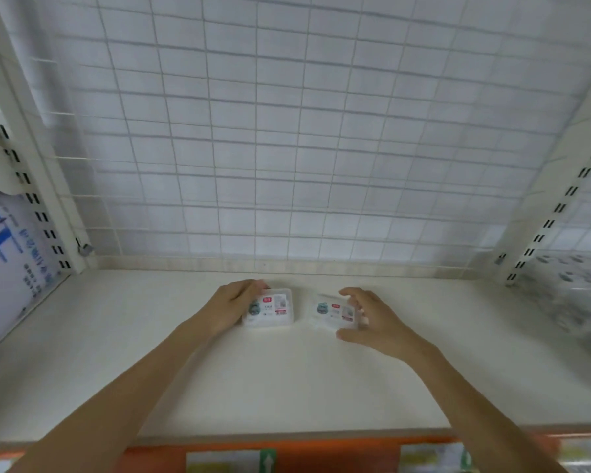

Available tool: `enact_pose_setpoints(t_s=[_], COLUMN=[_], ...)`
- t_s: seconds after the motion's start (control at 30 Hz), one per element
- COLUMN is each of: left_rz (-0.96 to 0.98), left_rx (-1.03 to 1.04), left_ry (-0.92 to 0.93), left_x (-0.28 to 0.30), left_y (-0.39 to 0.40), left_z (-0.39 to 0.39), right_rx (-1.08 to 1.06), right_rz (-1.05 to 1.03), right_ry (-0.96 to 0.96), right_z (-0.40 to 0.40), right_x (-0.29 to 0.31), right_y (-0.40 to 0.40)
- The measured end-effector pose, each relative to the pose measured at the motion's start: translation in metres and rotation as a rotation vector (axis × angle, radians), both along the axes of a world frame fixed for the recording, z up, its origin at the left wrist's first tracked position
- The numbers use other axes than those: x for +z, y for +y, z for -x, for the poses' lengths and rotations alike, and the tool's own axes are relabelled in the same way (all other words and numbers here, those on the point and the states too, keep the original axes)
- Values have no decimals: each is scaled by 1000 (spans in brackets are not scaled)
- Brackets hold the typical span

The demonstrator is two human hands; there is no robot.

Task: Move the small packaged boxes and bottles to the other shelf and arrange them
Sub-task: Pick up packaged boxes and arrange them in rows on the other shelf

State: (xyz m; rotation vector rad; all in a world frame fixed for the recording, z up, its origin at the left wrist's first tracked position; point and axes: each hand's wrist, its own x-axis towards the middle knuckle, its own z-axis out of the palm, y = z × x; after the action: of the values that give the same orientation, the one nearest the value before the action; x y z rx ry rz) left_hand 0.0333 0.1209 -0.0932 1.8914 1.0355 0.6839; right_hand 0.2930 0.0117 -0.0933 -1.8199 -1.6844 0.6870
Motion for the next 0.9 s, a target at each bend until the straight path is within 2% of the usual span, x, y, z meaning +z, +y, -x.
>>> enact_pose_setpoints(t_s=[0.07, 0.13, 0.3, 0.37, 0.43, 0.63, 0.77, 0.9], left_rz=[87, 78, -179, -263, -313, -364, -396, -430], left_rx=[-29, -75, -151, -122, -103, -215, -305, -429], left_ry=[-27, 3, 291, 351, 335, 210, 124, 53], left_x=[0, -1, -16, -22, -25, -17, -6, 7], left_y=[-1, -1, 9, 13, 14, -9, -42, -90], left_z=[4, 8, 10, 8, 4, -40, -98, -176], right_rx=[-18, -40, -95, -114, -133, -217, -326, -557], right_rz=[16, 27, 65, 43, 16, -7, -82, -221], right_ry=[48, 100, 213, 174, 104, 74, -5, -89], right_z=[1, 2, 5, 6, 4, -29, -77, -139], right_x=[-1, -2, -4, -7, -10, -6, 3, 11], right_y=[-5, -6, -5, -7, -13, -55, -118, -212])
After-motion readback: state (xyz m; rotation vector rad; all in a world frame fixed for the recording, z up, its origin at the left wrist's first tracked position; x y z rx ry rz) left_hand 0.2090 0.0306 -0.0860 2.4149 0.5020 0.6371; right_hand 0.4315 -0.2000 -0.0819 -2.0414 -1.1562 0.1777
